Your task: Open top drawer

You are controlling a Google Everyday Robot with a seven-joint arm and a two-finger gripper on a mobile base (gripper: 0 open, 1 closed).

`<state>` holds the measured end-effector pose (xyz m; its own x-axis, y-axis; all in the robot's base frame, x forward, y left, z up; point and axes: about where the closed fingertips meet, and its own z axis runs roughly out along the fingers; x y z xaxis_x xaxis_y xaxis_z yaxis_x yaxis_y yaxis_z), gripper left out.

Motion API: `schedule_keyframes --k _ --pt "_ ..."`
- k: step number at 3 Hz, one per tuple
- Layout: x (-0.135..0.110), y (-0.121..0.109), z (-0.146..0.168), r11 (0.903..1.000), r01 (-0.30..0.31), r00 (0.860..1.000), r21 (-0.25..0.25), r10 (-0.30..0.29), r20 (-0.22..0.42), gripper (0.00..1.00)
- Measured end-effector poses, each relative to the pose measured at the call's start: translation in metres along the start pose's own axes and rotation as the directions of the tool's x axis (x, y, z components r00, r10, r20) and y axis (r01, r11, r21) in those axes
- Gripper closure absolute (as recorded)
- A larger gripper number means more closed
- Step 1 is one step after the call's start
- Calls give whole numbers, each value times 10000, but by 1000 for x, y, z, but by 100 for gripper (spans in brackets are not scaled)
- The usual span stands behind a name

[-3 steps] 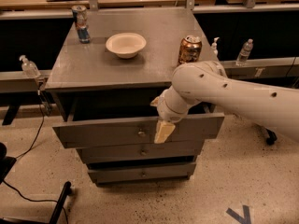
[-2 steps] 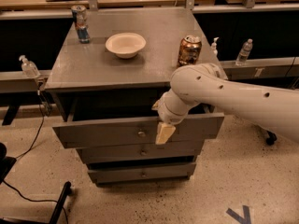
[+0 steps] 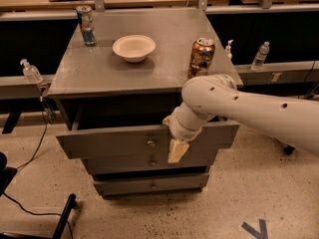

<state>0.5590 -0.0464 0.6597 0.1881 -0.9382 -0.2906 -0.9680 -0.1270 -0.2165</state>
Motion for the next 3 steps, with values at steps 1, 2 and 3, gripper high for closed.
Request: schedule_keyframes --k 1,2,3 --pt "-4 25 -3 9989 244 9997 -406 -241 77 31" --pt "-8 37 -7 9976 388 9991 -578 -379 168 36" --pt "-20 68 -17 9939 646 9966 -890 -598 564 37"
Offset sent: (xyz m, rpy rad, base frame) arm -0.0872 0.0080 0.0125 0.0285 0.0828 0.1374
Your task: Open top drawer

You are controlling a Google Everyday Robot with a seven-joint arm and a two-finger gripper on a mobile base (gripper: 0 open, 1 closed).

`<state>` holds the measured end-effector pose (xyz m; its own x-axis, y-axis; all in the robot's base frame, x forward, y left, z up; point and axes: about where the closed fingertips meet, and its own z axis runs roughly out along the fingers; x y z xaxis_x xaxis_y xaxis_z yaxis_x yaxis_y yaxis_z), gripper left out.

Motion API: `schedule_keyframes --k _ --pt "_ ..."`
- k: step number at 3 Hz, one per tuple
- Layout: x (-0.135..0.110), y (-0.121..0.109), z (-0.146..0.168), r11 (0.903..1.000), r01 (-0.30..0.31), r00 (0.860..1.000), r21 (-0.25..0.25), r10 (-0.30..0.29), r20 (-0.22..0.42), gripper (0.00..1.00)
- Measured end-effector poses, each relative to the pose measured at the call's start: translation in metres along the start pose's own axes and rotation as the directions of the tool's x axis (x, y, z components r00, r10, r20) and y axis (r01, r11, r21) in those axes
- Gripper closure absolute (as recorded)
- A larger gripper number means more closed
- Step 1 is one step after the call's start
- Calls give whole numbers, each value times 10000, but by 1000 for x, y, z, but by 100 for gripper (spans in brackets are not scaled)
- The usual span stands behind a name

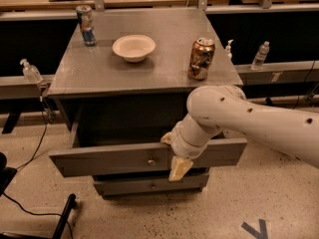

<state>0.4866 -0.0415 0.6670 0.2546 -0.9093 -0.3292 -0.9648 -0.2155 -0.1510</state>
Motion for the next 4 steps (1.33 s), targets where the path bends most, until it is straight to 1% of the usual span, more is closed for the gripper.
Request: schedule_keyframes --k 1,2,3,4 --pt "-8 23 -6 9998 -6 9994 -175 12 349 37" --pt "-13 44 -18 9996 -209 9979 -183 220 614 37" --pt "-14 49 -44 9975 -546 9924 456 491 1127 31" --pt "-10 40 -74 9855 -1019 9827 1355 786 1678 8"
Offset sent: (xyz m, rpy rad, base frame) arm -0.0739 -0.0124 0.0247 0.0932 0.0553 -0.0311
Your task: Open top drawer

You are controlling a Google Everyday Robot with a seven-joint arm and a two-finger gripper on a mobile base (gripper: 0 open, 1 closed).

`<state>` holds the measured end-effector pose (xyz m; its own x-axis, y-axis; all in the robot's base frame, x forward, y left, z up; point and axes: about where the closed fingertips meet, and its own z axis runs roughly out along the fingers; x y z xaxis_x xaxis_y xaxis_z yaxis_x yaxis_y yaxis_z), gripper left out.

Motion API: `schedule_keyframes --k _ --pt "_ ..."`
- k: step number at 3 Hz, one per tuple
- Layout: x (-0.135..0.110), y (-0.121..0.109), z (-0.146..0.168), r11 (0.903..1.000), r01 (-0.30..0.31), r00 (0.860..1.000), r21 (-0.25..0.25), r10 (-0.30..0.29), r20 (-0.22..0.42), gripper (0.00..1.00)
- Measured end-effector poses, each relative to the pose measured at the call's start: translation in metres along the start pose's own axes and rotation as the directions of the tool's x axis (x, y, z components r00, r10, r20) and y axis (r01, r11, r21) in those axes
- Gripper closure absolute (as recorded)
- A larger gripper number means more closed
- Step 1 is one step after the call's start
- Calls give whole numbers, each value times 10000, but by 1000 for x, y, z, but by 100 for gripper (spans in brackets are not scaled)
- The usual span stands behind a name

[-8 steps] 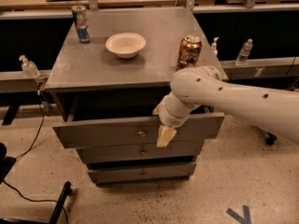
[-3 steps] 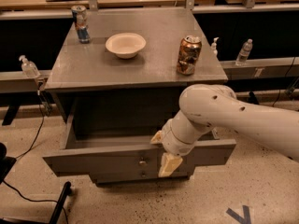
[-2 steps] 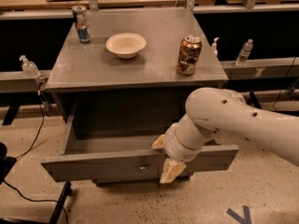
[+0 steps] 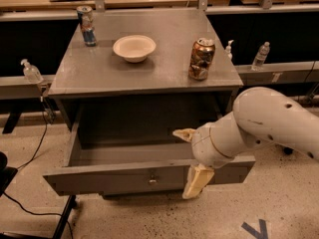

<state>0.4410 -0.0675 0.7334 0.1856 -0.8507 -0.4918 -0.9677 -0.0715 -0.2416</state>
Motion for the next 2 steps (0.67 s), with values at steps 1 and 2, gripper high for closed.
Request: schedule_keyframes --k 1,2 --pt "6 -16 -31 9937 -594 9973 955 549 491 0" --pt "8 -20 -40 9899 -787 9954 1176 715 639 0"
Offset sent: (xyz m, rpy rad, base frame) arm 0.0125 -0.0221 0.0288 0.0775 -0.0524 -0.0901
